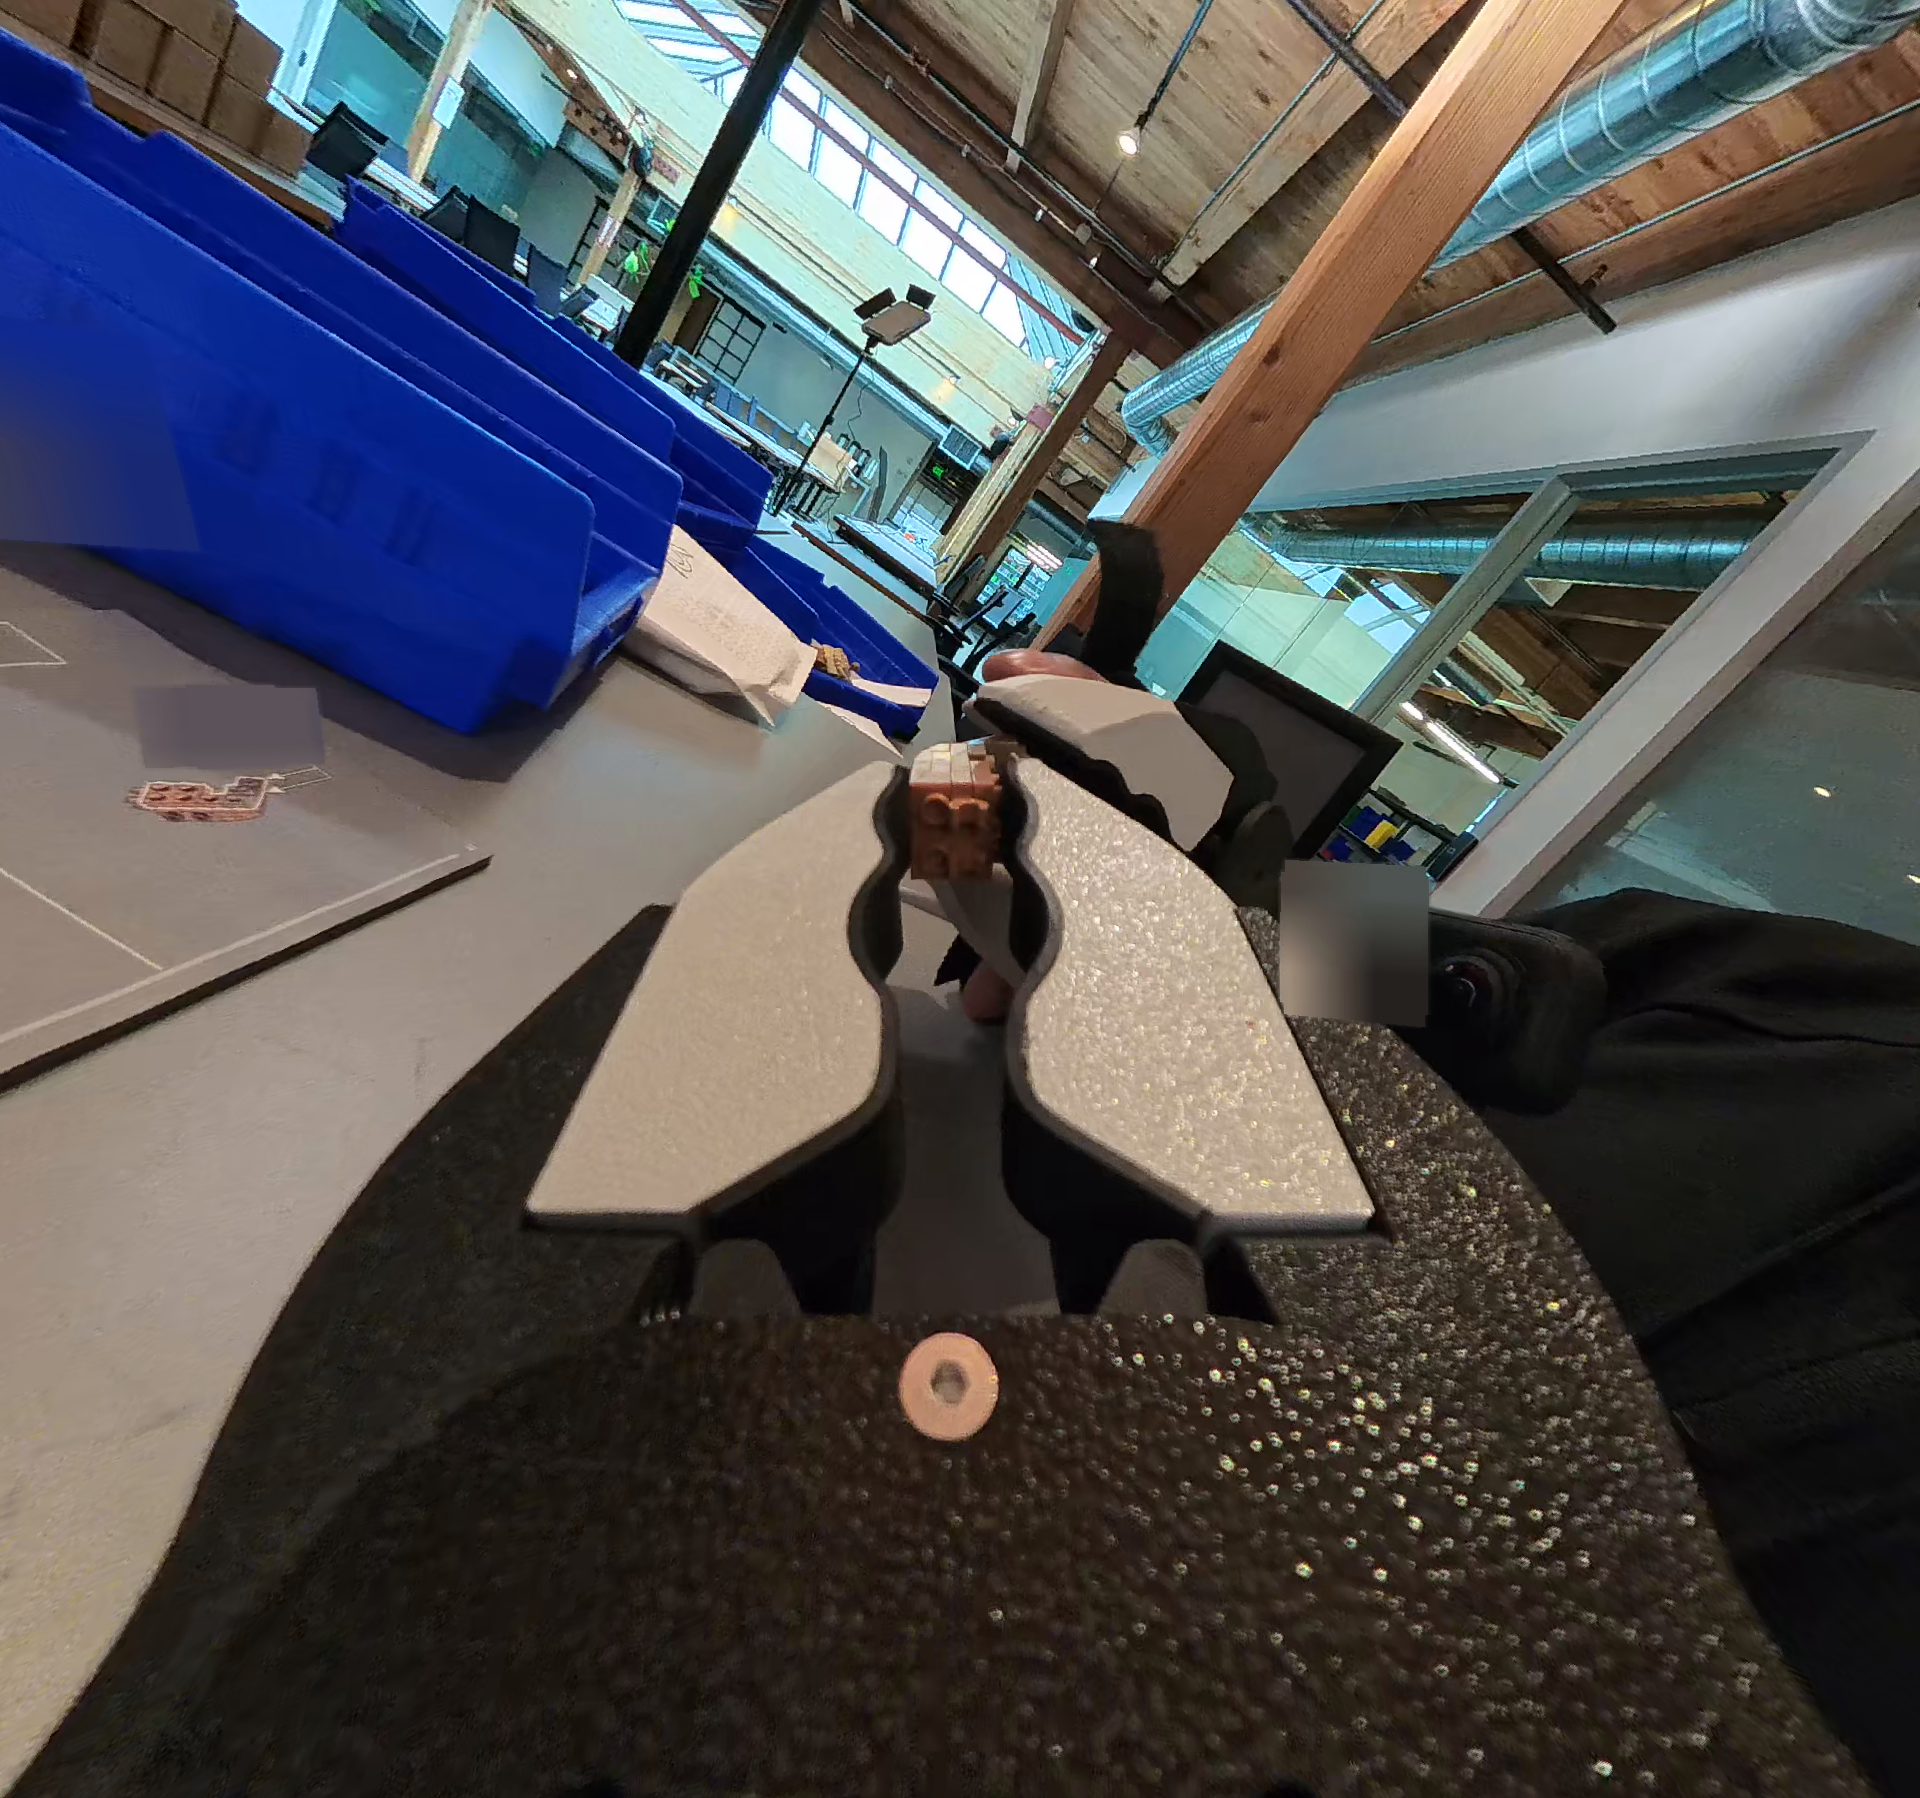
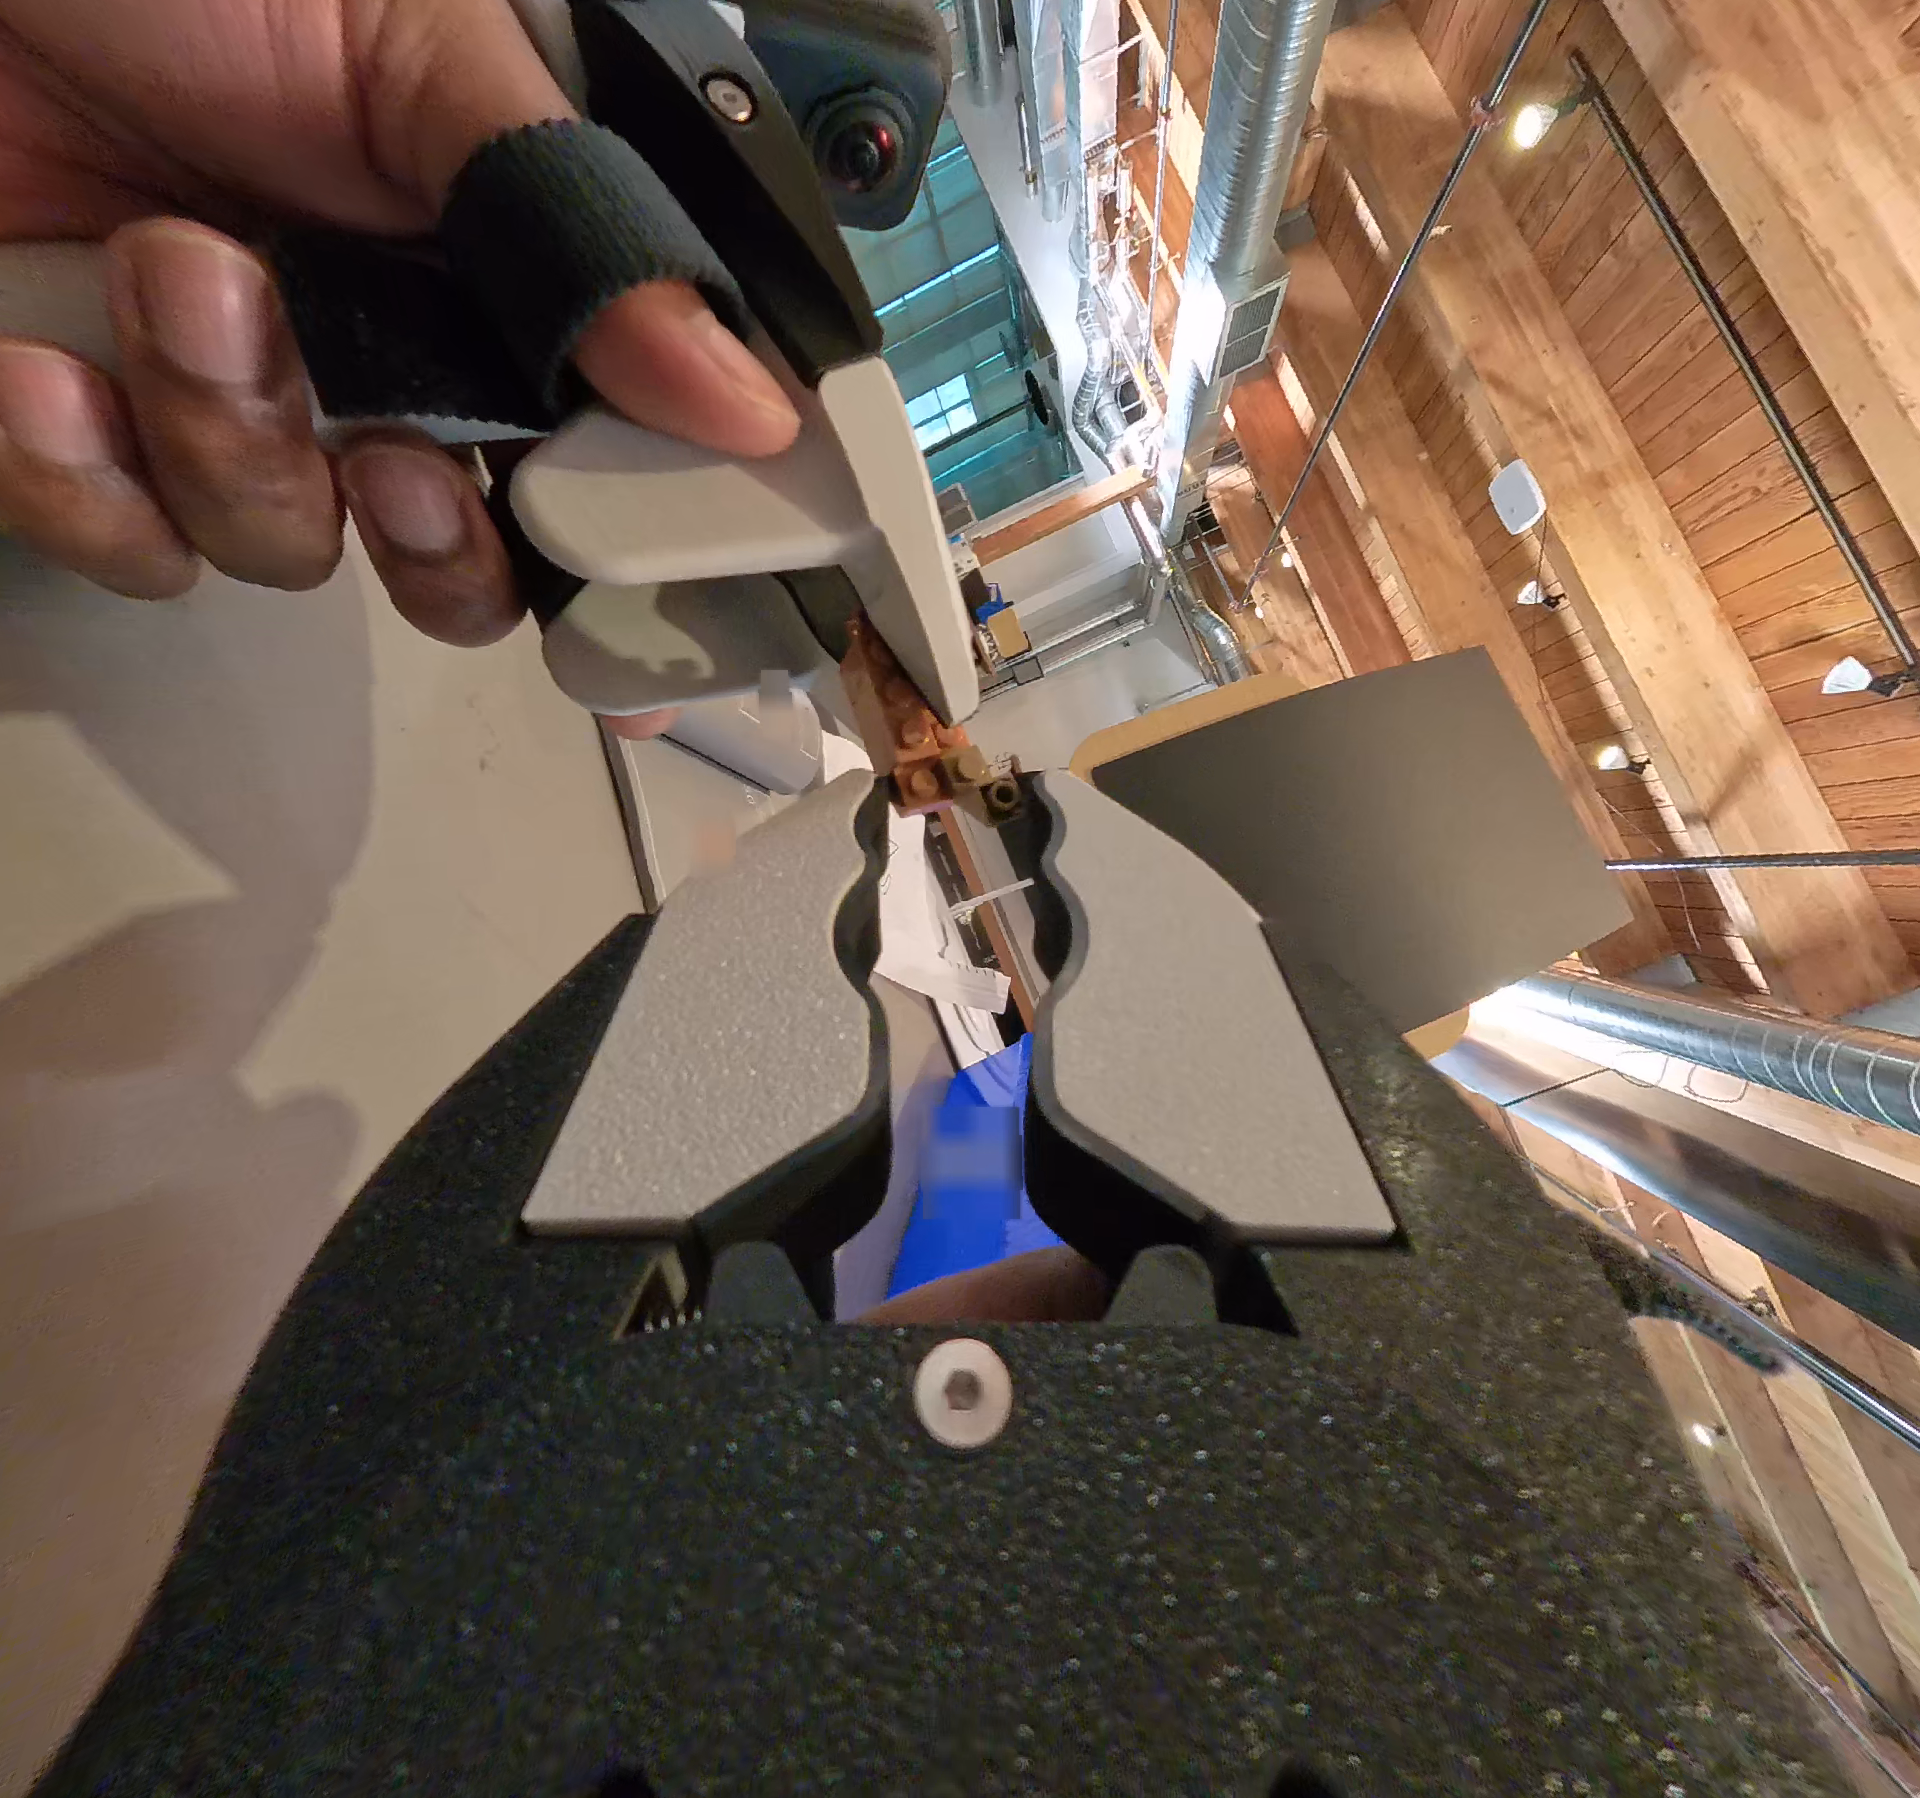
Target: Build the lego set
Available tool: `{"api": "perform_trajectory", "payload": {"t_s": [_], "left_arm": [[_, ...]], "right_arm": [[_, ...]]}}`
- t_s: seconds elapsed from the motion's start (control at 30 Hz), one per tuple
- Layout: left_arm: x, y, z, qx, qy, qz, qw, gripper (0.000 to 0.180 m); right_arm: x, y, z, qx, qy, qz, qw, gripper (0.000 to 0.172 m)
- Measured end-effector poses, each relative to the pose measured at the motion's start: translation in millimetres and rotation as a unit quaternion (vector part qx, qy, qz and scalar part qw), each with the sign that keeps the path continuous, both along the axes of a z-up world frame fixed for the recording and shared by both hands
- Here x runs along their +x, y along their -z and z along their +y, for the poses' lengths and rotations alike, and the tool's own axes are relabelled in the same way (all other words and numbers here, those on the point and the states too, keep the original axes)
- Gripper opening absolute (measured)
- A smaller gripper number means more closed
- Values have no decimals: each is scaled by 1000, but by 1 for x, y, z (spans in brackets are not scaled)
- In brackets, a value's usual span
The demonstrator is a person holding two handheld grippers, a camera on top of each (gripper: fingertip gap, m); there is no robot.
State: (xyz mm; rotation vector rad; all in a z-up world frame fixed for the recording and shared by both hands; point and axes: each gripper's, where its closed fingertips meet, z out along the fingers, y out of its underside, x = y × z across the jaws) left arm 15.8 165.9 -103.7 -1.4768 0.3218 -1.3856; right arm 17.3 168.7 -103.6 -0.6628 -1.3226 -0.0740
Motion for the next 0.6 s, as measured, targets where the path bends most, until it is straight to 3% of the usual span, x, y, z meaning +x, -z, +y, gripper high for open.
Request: {"api": "perform_trajectory", "payload": {"t_s": [0.6], "left_arm": [[1, -1, -2, 10, -2, 4, 1000, 15]], "right_arm": [[1, -1, -1, -3, 2, -2, 1000, 24]]}}
